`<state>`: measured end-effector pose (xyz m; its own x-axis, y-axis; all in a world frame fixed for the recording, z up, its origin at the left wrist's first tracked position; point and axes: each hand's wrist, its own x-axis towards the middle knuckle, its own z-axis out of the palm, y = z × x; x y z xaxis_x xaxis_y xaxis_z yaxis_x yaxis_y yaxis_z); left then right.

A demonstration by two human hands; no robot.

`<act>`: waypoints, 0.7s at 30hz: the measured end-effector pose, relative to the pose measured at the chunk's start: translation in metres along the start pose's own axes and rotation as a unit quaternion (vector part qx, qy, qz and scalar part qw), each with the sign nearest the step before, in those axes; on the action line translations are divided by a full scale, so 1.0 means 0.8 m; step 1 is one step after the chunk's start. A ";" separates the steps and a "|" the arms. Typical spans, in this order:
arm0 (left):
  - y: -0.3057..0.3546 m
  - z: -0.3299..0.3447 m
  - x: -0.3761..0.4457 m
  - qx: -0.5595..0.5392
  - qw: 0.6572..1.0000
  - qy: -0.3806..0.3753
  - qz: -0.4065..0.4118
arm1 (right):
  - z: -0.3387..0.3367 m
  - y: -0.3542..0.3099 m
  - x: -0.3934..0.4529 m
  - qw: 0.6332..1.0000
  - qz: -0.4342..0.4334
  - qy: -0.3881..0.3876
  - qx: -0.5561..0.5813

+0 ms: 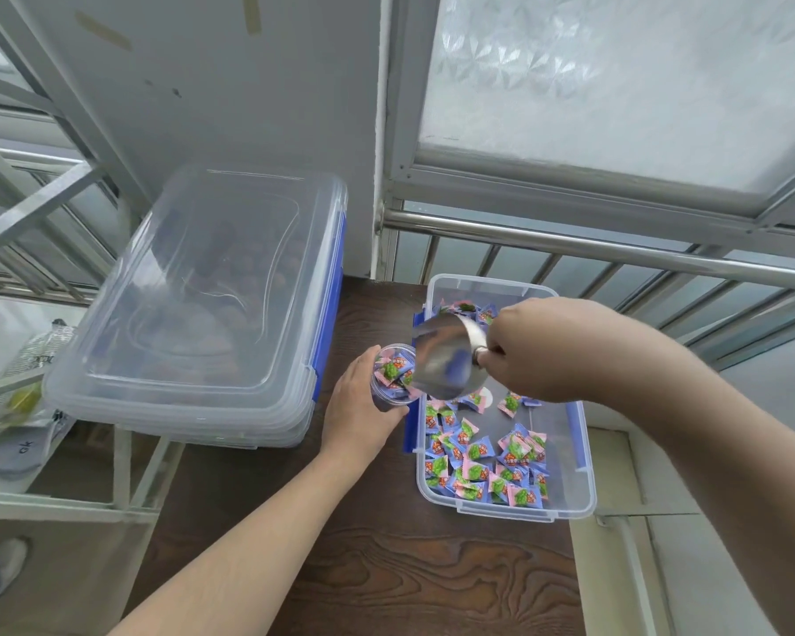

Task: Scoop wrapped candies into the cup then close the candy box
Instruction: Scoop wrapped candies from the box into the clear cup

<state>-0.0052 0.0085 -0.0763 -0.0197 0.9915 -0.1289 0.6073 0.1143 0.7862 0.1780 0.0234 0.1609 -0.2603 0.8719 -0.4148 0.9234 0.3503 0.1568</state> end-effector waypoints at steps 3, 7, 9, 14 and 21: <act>0.002 -0.002 0.001 -0.005 1.000 -0.005 -0.012 | 0.031 -0.014 0.012 1.000 -0.005 0.014 0.024; -0.002 -0.007 0.003 -0.034 0.999 -0.007 -0.039 | 0.070 -0.018 0.012 0.996 0.003 0.033 0.083; -0.003 -0.010 0.004 -0.058 0.997 -0.012 -0.056 | 0.085 -0.009 0.003 0.988 0.010 0.053 0.143; -0.005 -0.013 -0.002 -0.072 0.991 -0.024 -0.112 | 0.141 0.010 -0.031 0.933 0.075 0.065 0.346; 0.023 0.028 -0.058 -0.152 0.936 -0.106 -0.300 | 0.253 0.008 -0.060 0.788 0.273 -0.018 0.552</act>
<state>0.0245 -0.0370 -0.0694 -0.1075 0.7123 -0.6936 0.2823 0.6908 0.6657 0.2533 -0.0854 0.0003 0.2512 0.7725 -0.5832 0.5832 -0.6017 -0.5458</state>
